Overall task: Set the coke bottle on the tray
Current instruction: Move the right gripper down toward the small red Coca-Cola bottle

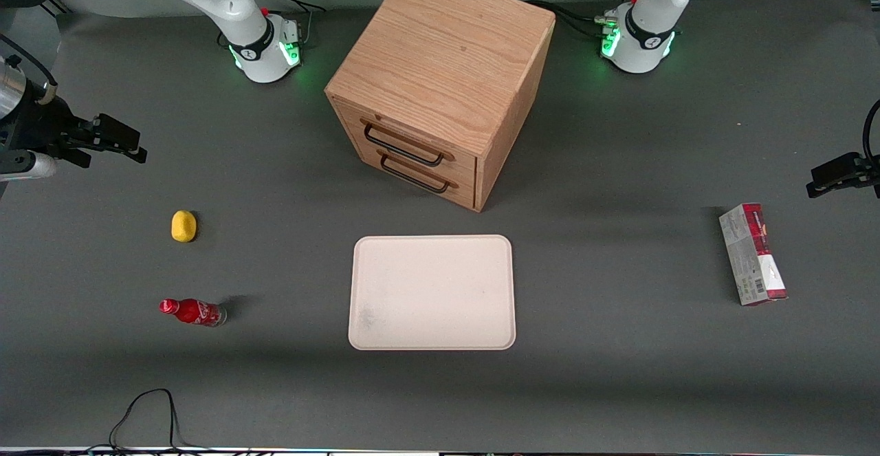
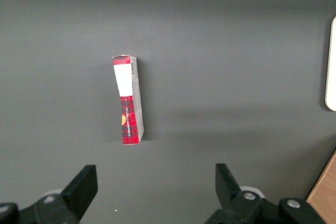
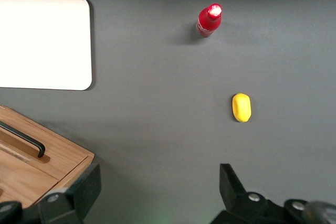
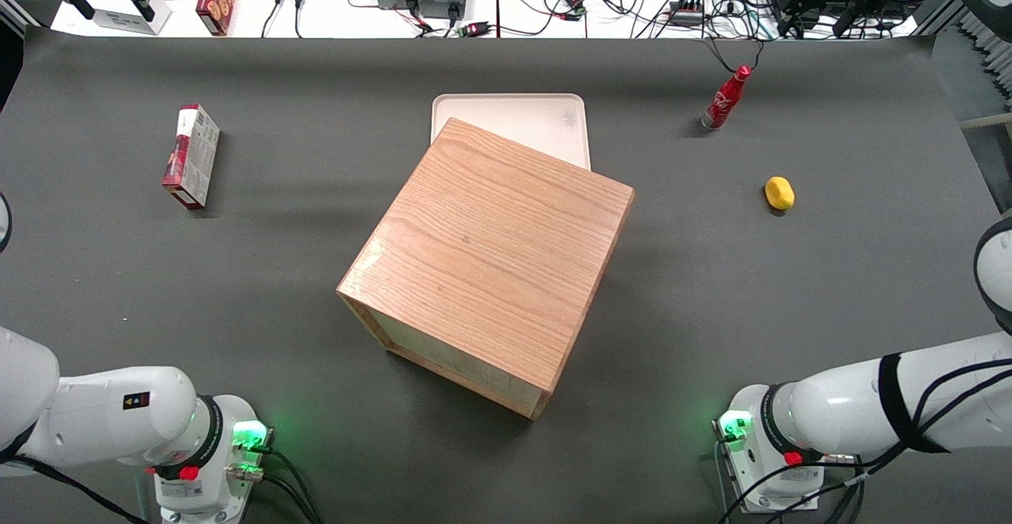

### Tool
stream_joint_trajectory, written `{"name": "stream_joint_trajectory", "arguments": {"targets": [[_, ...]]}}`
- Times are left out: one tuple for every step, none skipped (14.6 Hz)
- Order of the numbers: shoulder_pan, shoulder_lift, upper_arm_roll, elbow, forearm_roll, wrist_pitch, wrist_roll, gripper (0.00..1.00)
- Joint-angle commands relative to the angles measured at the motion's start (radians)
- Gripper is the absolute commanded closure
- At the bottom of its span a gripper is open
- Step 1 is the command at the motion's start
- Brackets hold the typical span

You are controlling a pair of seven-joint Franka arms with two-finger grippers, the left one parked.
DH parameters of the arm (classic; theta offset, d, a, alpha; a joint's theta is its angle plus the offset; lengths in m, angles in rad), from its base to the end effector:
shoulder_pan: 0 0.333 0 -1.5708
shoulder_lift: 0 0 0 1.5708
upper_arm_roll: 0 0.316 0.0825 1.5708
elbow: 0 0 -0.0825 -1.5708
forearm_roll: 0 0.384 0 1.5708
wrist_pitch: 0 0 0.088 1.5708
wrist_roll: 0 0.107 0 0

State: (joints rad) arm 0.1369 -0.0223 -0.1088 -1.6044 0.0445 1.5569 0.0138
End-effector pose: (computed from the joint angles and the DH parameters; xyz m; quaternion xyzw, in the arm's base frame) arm 0.5453 0.0195 0.6198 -0.9996 -0.0072 0.0132 0.0232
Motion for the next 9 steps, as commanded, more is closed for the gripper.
{"name": "stream_joint_trajectory", "arguments": {"targets": [[-0.007, 0.015, 0.006, 0.020, -0.006, -0.014, -0.015, 0.00], [-0.007, 0.018, 0.006, 0.024, -0.008, -0.014, -0.012, 0.00], [-0.007, 0.025, 0.006, 0.030, -0.011, -0.014, -0.014, 0.00], [-0.007, 0.033, 0.006, 0.044, -0.012, -0.014, -0.020, 0.00], [-0.007, 0.045, 0.005, 0.055, -0.017, -0.011, -0.023, 0.00], [-0.007, 0.073, 0.002, 0.085, -0.034, -0.009, -0.032, 0.00], [-0.008, 0.126, -0.002, 0.137, -0.063, -0.009, -0.058, 0.00], [-0.008, 0.192, -0.006, 0.199, -0.075, -0.009, -0.111, 0.00], [-0.008, 0.259, -0.023, 0.245, -0.071, -0.011, -0.158, 0.00]]}}
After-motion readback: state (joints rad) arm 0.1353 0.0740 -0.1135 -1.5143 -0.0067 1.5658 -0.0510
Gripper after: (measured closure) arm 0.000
